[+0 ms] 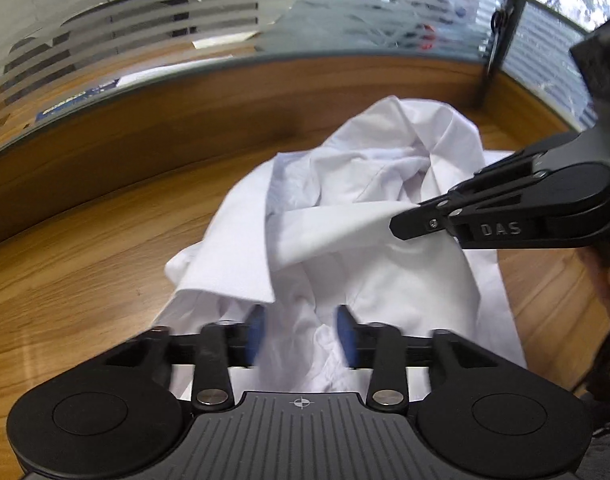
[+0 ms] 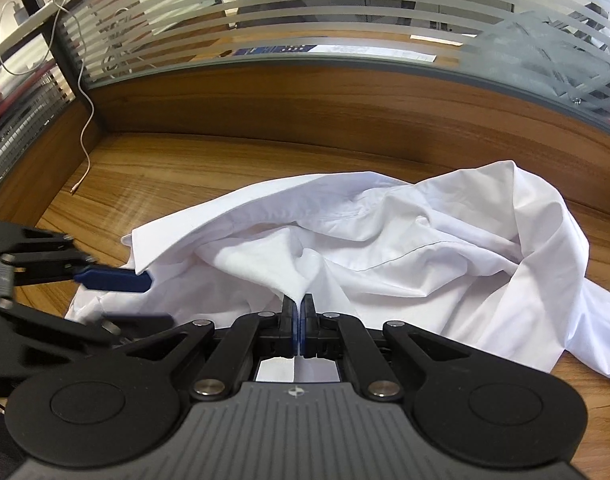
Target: Fold clothes
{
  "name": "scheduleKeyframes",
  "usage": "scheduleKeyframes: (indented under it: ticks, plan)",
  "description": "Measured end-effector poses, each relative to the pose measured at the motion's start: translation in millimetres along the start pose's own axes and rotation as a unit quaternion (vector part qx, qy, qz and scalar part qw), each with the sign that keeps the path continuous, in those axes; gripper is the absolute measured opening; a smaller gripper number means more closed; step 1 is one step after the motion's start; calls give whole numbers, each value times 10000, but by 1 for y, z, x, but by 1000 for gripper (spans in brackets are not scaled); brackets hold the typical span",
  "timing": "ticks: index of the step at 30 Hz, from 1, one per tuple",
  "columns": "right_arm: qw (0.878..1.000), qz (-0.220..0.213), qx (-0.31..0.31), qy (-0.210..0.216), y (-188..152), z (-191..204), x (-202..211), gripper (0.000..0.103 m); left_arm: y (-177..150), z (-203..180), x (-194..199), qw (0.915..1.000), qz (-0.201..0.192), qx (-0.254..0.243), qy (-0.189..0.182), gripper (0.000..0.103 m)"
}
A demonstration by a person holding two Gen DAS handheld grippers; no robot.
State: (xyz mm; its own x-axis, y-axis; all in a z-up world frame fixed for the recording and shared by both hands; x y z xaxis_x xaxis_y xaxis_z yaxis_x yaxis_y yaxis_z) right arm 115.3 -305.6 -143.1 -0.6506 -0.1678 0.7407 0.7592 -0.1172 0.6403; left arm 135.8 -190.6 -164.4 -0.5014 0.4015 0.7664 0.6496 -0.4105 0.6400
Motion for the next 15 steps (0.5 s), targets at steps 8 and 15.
scheduleKeyframes:
  ticks: [8, 15]
  plan:
    - [9998, -17, -188, 79, -2, -3, -2, 2, -6, -6, -62, 9977, 484, -342, 319, 55]
    - [9995, -1, -257, 171, -3, 2, -4, 1, -19, 7, -97, 9942, 739, -270, 730, 55]
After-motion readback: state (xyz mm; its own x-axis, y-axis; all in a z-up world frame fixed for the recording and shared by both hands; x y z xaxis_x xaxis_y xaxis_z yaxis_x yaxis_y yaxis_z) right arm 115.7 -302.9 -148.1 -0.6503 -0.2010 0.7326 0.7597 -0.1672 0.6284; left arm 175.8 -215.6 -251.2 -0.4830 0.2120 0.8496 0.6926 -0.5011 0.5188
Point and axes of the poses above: each gripper's, at about its wrist camera, not at the fingertips, and x roughly against the way its jaws point, z to its left, y to its top, the point moved 8 cm from there along -x, roughly the way its jaws point, and after that the axes turned 6 degrees about -z, right-handed, at the moved point
